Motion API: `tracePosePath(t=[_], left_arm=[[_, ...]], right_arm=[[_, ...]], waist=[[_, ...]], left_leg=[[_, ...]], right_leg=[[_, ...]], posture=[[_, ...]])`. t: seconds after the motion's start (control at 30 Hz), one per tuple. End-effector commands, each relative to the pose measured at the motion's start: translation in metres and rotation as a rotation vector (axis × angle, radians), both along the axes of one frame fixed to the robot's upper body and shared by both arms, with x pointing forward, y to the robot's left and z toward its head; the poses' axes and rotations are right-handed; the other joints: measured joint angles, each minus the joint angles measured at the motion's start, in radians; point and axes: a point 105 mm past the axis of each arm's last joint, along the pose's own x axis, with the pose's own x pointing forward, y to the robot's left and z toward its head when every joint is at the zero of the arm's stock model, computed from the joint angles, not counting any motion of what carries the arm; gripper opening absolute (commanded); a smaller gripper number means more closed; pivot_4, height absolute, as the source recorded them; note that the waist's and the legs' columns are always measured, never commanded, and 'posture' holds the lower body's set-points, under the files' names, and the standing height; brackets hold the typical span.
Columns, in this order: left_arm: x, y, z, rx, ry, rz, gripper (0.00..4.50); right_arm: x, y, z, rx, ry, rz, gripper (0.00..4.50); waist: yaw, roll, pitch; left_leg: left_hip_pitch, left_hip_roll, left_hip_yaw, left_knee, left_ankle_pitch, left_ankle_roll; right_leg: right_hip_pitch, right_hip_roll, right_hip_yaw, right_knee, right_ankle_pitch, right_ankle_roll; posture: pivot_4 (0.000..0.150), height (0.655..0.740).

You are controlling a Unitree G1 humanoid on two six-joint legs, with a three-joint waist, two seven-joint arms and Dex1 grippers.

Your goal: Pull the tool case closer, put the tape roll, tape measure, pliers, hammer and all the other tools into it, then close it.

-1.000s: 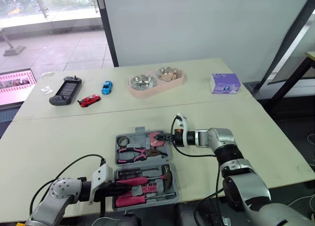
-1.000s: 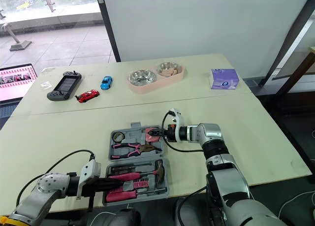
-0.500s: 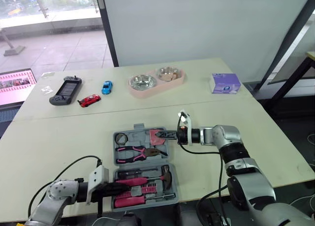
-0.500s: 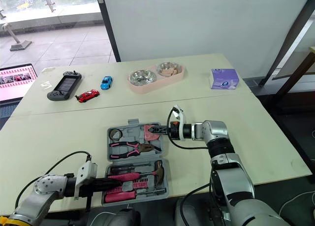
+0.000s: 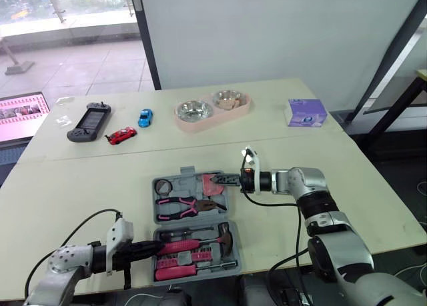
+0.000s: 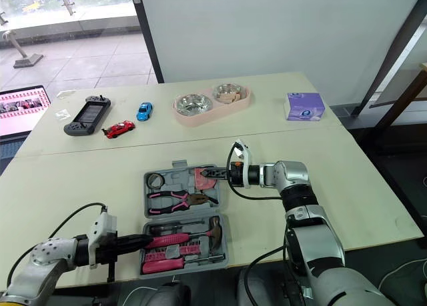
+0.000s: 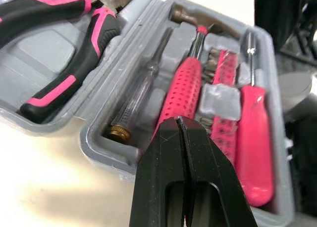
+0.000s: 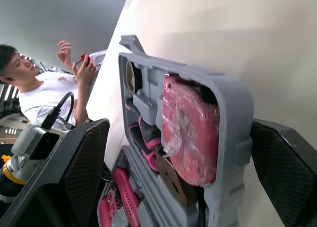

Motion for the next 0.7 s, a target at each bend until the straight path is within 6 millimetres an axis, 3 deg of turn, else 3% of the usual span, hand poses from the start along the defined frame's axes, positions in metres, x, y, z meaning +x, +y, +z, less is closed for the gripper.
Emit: tracePosePath(t=[0.03, 0.13, 0.27, 0.37, 0.57, 0.7], left_arm=[[-0.002, 0.014, 0.026, -0.068, -0.01, 0.047, 0.0], [-0.007, 0.025, 0.032, -0.082, 0.011, 0.077, 0.0], [-0.013, 0.055, 0.031, -0.041, 0.026, 0.163, 0.0], [-0.011, 0.063, 0.032, -0.038, 0.015, 0.197, 0.0], [-0.008, 0.068, 0.039, -0.016, -0.009, 0.225, 0.0], [-0.011, 0.061, 0.052, -0.014, -0.022, 0.216, 0.0]], right_arm=[[0.002, 0.007, 0.021, 0.048, -0.062, 0.043, 4.47], [0.002, 0.006, 0.022, 0.049, -0.066, 0.048, 4.47], [-0.006, 0.006, 0.027, 0.042, -0.097, 0.096, 4.47], [-0.014, 0.006, 0.03, 0.024, -0.126, 0.137, 4.47], [-0.067, 0.001, 0.066, 0.022, -0.27, 0.291, 4.47], [-0.123, -0.01, 0.065, -0.052, -0.303, 0.444, 4.47]], waist=[[-0.001, 0.0, 0.0], [0.0, 0.001, 0.0], [0.0, 0.001, 0.001], [0.001, 0.001, 0.001], [0.008, 0.0, 0.001], [0.022, -0.001, 0.001]], left_leg=[[0.0, 0.0, 0.0, 0.0, 0.0, 0.0], [0.0, 0.0, 0.0, 0.0, 0.0, 0.0], [-0.001, 0.0, 0.0, 0.0, 0.0, 0.0], [-0.001, 0.0, 0.0, 0.0, 0.0, 0.0], [-0.002, 0.0, 0.0, 0.0, 0.0, 0.0], [-0.002, 0.0, 0.0, 0.0, 0.0, 0.0]], right_leg=[[0.0, 0.0, 0.0, 0.0, 0.0, 0.0], [-0.001, 0.0, 0.0, 0.0, 0.0, 0.0], [-0.001, 0.0, 0.0, 0.0, 0.0, 0.0], [-0.001, 0.0, 0.0, 0.0, 0.0, 0.0], [-0.001, 0.0, 0.0, -0.001, 0.0, 0.0], [-0.001, 0.0, -0.001, -0.002, -0.001, 0.0]], posture=[[0.15, 0.736], [0.15, 0.736], [0.15, 0.736], [0.15, 0.736], [0.15, 0.736], [0.15, 0.736]])
